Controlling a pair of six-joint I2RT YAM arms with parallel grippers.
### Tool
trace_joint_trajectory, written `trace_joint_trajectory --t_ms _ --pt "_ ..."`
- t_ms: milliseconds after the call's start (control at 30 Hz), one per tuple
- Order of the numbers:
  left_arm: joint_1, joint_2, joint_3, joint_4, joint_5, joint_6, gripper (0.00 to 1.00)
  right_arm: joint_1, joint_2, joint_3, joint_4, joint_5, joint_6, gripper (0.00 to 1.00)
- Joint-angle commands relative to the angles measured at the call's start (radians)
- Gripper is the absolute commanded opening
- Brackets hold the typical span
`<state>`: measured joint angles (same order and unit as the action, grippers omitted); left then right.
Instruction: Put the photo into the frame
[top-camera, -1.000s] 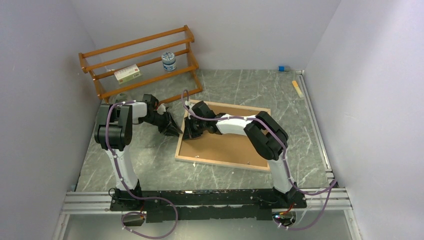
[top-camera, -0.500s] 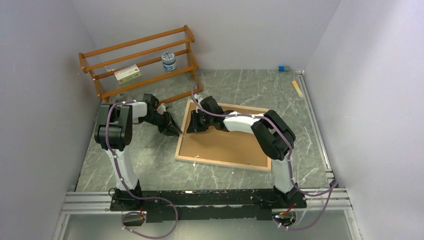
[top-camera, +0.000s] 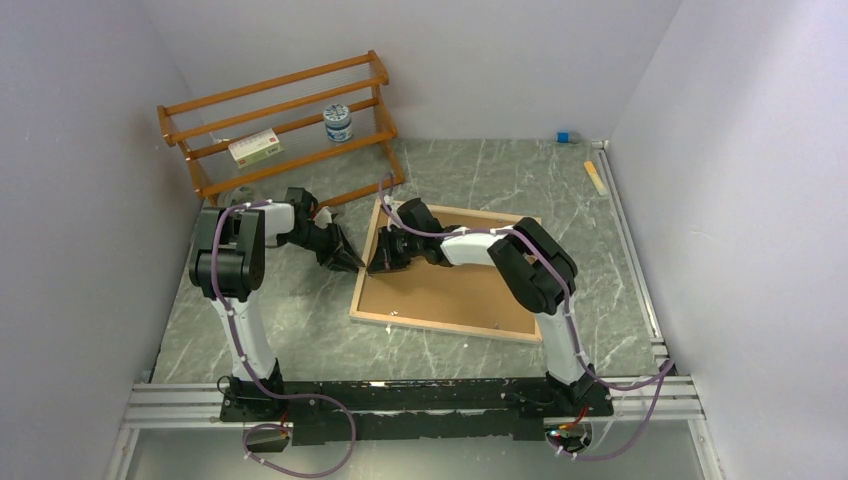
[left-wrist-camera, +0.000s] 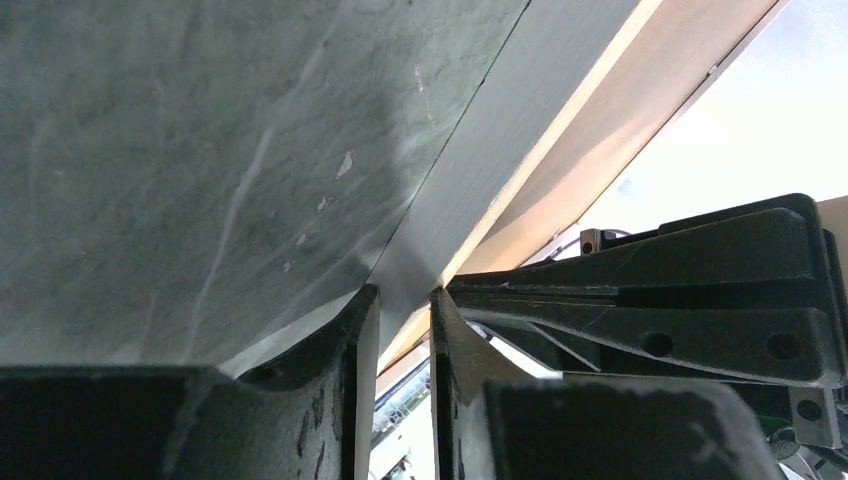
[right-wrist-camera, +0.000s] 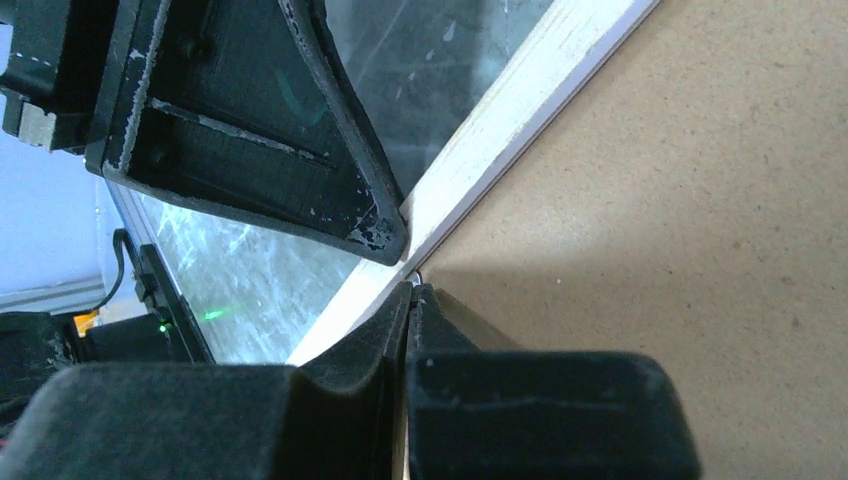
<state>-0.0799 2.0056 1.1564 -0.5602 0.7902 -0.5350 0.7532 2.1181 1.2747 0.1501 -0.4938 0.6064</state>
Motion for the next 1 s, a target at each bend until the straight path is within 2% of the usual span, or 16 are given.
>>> trace_joint_trajectory --t_ms 0,467,567,733,867,967 --pt "-0.029 0.056 -0.018 0.001 -0.144 0.024 0.17 0.016 0.055 0.013 0.02 -0.033 -0.003 0.02" --pt "-0.029 0.067 -0.004 -0.001 -0.142 0.019 0.17 0.017 0.059 0.033 -0.004 -0.162 -0.124 0.0" --pt "-0.029 0.065 0.003 -0.004 -0.143 0.017 0.18 0.011 0.038 0.054 -0.005 -0.133 -0.09 0.0" --pt "-0.027 0.053 0.018 -0.009 -0.146 0.016 0.26 -0.042 -0.099 0.053 0.012 0.023 0.009 0.26" --pt "-0.027 0.032 0.028 -0.001 -0.146 0.016 0.38 -0.11 -0.237 0.047 -0.101 0.2 -0.033 0.36" --pt "-0.027 -0.001 0.035 -0.006 -0.161 0.028 0.47 -0.186 -0.333 0.031 -0.239 0.414 -0.065 0.51"
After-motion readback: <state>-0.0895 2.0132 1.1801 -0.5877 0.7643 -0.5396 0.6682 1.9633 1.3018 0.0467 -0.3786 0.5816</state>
